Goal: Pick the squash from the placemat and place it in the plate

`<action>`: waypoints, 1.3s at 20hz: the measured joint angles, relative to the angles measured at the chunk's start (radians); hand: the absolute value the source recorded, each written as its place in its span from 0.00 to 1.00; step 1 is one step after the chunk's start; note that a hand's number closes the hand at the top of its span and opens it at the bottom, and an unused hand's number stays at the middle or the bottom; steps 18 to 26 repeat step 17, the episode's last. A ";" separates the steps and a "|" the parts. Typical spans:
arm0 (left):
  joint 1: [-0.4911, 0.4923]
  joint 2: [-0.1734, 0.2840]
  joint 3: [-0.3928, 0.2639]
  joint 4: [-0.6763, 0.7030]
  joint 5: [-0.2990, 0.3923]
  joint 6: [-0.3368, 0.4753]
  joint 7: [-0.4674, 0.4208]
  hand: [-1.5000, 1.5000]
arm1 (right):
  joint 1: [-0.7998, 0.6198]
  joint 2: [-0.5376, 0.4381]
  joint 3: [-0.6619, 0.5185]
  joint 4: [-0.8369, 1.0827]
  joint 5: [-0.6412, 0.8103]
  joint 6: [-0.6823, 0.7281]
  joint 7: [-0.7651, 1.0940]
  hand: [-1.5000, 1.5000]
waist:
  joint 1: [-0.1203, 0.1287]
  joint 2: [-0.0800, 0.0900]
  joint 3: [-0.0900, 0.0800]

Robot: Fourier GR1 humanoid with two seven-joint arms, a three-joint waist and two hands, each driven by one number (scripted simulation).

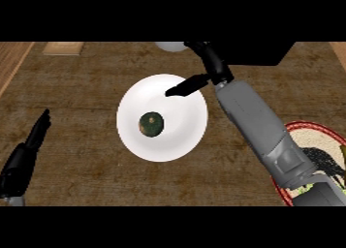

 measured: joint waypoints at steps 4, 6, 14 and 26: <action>-0.013 -0.003 -0.004 -0.007 -0.006 -0.001 0.021 0.50 | 0.004 -0.080 -0.090 0.069 -0.061 0.121 -0.102 0.00 | 0.002 0.004 0.001; 0.001 -0.006 -0.007 -0.017 -0.009 -0.001 0.014 0.50 | 0.010 -0.128 -0.121 0.105 -0.077 0.183 -0.165 0.00 | 0.007 0.005 0.001; -0.026 -0.018 -0.009 -0.001 -0.019 0.001 0.013 0.50 | 0.009 -0.253 -0.163 0.259 -0.049 0.333 -0.377 0.00 | 0.021 0.014 0.001; -0.021 -0.025 -0.015 0.004 -0.028 0.006 0.005 0.50 | -0.012 -0.293 -0.174 0.303 -0.041 0.374 -0.400 0.00 | 0.026 0.015 0.001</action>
